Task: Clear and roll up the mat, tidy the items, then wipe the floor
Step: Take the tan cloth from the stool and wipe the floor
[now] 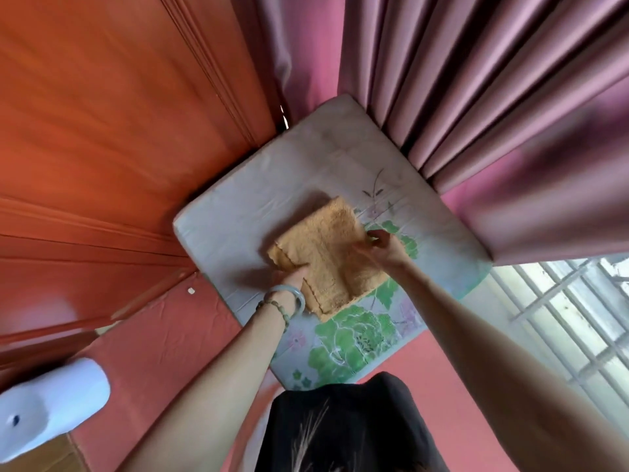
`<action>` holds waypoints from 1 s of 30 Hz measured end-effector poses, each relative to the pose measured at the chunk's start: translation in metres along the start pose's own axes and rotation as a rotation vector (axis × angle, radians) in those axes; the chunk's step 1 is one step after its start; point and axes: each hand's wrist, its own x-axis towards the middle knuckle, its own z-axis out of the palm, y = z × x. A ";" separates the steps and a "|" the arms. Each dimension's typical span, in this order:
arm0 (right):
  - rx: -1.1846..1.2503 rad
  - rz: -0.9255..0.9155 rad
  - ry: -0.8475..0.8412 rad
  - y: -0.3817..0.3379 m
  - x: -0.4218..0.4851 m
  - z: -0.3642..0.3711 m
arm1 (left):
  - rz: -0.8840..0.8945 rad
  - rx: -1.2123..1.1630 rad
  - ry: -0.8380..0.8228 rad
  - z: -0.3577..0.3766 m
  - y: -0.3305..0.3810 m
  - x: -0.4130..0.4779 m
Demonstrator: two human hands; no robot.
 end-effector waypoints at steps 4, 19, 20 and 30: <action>0.144 0.044 -0.083 -0.018 -0.012 0.000 | 0.050 -0.013 -0.118 -0.010 0.009 -0.025; 0.363 -0.275 -0.162 -0.076 -0.218 0.025 | 0.818 0.255 -0.364 -0.144 0.007 -0.190; 0.398 -0.280 -0.154 -0.078 -0.238 0.032 | 0.852 0.248 -0.397 -0.152 -0.001 -0.208; 0.488 -0.426 0.008 -0.029 -0.427 0.092 | 0.727 0.108 -0.795 -0.221 -0.128 -0.316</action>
